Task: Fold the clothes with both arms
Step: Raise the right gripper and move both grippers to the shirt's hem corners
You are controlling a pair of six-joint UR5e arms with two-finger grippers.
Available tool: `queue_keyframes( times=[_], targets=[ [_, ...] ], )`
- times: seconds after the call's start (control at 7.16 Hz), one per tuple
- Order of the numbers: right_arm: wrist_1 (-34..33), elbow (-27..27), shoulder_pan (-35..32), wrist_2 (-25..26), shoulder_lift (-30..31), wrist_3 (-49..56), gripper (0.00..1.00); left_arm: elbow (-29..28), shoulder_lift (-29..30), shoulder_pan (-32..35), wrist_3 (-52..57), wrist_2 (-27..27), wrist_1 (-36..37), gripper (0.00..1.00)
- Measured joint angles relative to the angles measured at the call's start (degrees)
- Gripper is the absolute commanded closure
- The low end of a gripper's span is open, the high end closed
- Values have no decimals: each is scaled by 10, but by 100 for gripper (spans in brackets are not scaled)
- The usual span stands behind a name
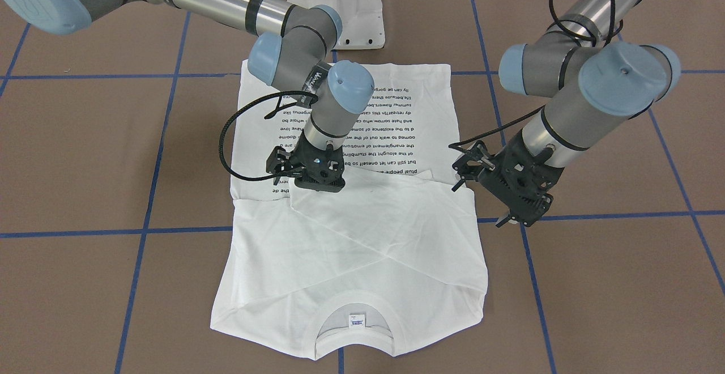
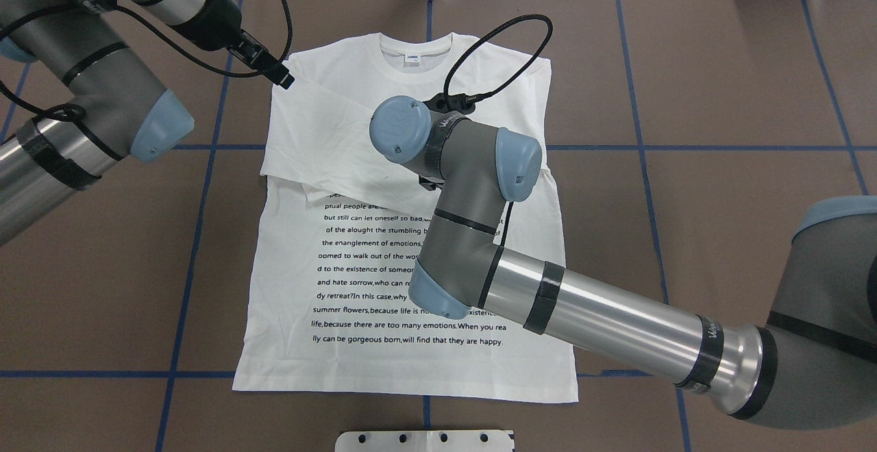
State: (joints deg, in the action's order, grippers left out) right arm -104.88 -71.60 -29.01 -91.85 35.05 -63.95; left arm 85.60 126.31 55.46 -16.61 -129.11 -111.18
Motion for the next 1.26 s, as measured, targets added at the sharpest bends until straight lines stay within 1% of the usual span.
queue_keyframes(
  times=[0.28, 0.42, 0.84, 0.98, 1.26],
  targets=[
    [-68, -39, -9, -1, 23, 36, 0, 0, 0, 0, 0, 0, 0, 1],
    [-90, -72, -15, -1, 53, 54, 0, 0, 0, 0, 0, 0, 0, 1],
    [-104, -179, -42, -3, 149, 116, 0, 1, 1, -1, -3, 0, 0, 0],
    [-102, -228, -52, -10, 179, 133, 0, 5, 0, -1, -5, 0, 1, 0],
    [-97, -349, -74, -55, 243, 140, 0, 37, -21, -3, -21, 3, 3, 0]
  ],
)
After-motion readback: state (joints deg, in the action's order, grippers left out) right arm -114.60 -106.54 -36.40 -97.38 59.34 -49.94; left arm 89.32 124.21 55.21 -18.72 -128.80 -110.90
